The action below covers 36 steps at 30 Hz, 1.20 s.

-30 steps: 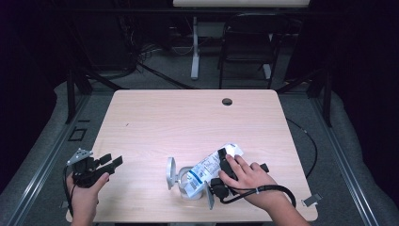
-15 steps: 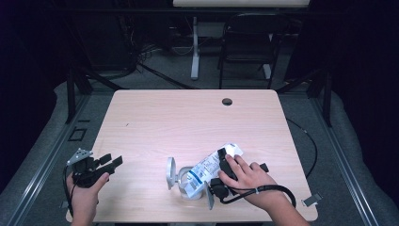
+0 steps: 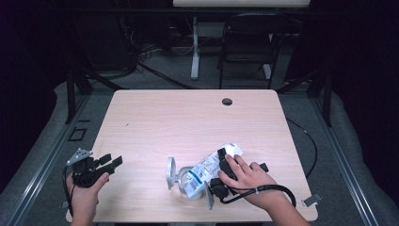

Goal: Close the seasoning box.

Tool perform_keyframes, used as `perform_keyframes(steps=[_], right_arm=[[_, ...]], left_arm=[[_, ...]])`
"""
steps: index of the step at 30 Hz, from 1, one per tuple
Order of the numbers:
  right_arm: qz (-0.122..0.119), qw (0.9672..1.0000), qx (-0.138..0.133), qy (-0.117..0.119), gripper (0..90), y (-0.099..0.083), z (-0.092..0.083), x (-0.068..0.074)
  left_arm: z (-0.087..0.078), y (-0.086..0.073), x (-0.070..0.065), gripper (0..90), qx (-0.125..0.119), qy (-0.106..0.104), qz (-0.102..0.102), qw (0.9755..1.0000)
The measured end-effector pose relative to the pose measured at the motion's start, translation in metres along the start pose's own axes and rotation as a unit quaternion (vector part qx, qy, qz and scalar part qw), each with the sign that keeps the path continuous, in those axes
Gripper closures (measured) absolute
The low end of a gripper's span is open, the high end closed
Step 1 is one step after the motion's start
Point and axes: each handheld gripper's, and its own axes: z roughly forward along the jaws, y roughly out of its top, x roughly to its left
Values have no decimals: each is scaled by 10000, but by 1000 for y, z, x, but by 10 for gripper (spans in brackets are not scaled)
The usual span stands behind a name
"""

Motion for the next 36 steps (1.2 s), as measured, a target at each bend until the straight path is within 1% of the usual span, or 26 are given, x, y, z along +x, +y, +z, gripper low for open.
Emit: perform_keyframes(steps=[19, 22, 25, 26, 33, 36], right_arm=[[-7, 10000, -6, -7, 485, 0, 0, 0], [-14, 10000, -1, -10, 486, 0, 0, -1], [17, 10000, -51, -6, 490, 0, 0, 0], [-53, 10000, 27, -16, 491, 0, -1, -2], [4, 10000, -68, 12, 498, 0, 0, -1], [-5, 10000, -57, 15, 501, 0, 0, -1]], left_arm=[[0, 0, 0, 454, -22, -4, -5, 10000], [0, 0, 0, 454, 6, -11, -2, 10000], [0, 0, 0, 454, 7, -11, -1, 10000], [0, 0, 0, 454, 8, -11, 0, 10000], [0, 0, 1, 454, 17, -2, -3, 10000], [0, 0, 1, 454, 18, -1, 0, 10000]])
